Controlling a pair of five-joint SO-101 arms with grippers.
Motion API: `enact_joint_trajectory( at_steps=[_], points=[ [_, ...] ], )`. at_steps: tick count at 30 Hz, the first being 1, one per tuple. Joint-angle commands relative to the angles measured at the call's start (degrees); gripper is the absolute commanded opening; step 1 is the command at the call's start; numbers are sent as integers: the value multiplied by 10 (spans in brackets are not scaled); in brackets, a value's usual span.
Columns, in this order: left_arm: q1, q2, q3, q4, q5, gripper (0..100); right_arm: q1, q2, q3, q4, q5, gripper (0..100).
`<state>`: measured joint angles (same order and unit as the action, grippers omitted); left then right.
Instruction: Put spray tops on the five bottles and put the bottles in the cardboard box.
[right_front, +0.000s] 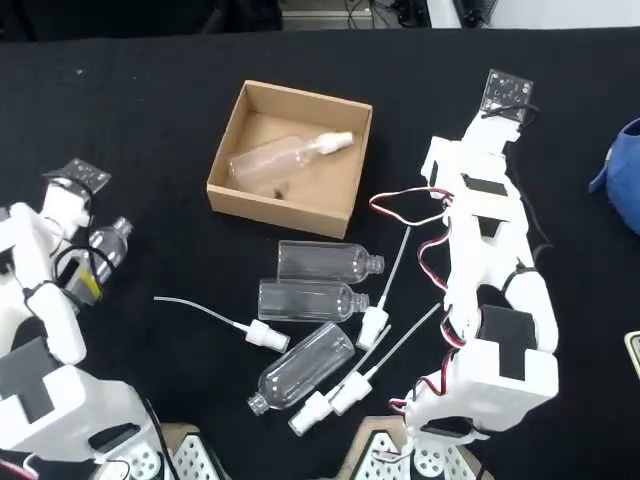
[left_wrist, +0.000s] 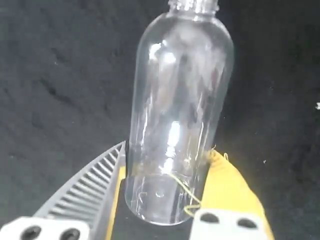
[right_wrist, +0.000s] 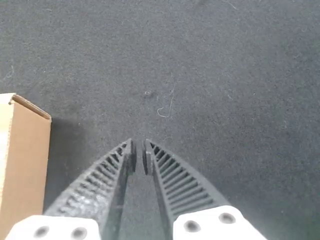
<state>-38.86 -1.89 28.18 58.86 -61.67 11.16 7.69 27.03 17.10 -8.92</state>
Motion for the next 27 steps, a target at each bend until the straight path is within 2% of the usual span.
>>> enact_joint_trajectory(
  at_steps=[1, 7, 16, 20, 24, 27],
  points=[
    [-24, -11, 3, 21, 5, 56, -2, -1, -23, -11, -2, 12],
    [-47, -11, -68, 142, 5, 192, -2, -1, -23, -11, -2, 13],
    [-26, -8, -243, 302, 5, 159, -2, -3, -22, -10, -2, 13],
    [5, -10, -291, 338, 11, 159, -2, -3, -23, -10, -2, 13],
    [70, -4, -332, 331, 91, 159, -2, -3, -24, -10, -2, 13],
    [132, -4, -344, 287, 175, 159, -2, -3, -24, -10, -2, 13]
  ],
)
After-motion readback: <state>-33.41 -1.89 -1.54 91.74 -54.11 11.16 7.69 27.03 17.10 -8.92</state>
